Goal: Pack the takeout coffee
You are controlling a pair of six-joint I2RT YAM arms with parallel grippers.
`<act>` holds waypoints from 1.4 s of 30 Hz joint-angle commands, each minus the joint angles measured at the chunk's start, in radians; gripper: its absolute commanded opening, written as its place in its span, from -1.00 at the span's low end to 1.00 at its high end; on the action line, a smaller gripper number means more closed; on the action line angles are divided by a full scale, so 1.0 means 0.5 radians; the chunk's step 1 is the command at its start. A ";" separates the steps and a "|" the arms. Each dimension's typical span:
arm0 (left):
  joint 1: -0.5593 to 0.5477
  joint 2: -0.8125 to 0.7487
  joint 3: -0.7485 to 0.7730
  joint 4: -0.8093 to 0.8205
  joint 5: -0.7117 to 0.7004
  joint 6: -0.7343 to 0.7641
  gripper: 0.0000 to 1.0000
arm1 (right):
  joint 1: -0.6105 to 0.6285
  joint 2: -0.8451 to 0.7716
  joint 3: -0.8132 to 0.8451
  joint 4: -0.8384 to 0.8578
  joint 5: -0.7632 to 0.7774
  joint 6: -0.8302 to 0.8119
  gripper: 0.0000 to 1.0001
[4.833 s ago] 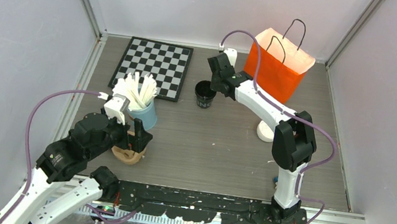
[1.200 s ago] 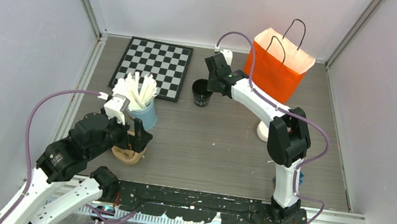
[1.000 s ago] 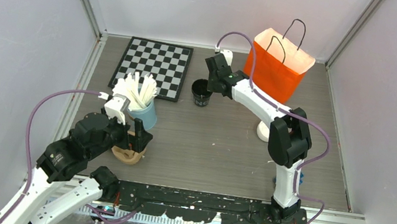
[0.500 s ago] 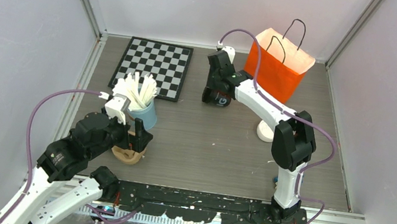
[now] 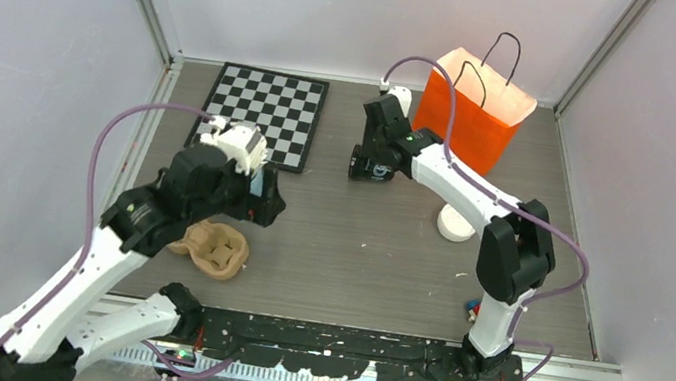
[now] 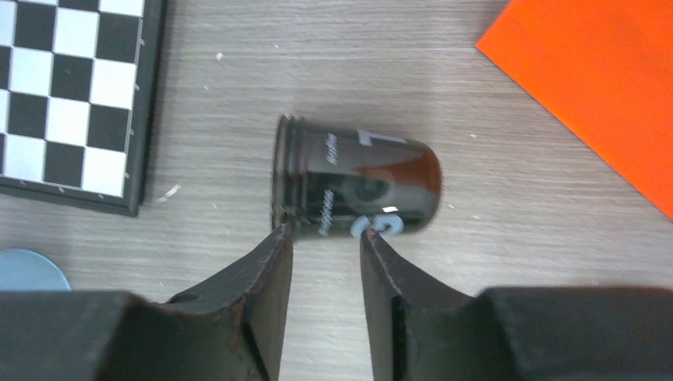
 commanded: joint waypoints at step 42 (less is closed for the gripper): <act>0.283 2.297 0.484 2.157 1.025 -0.187 0.08 | -0.029 -1.902 -1.007 0.016 -0.170 -0.091 0.46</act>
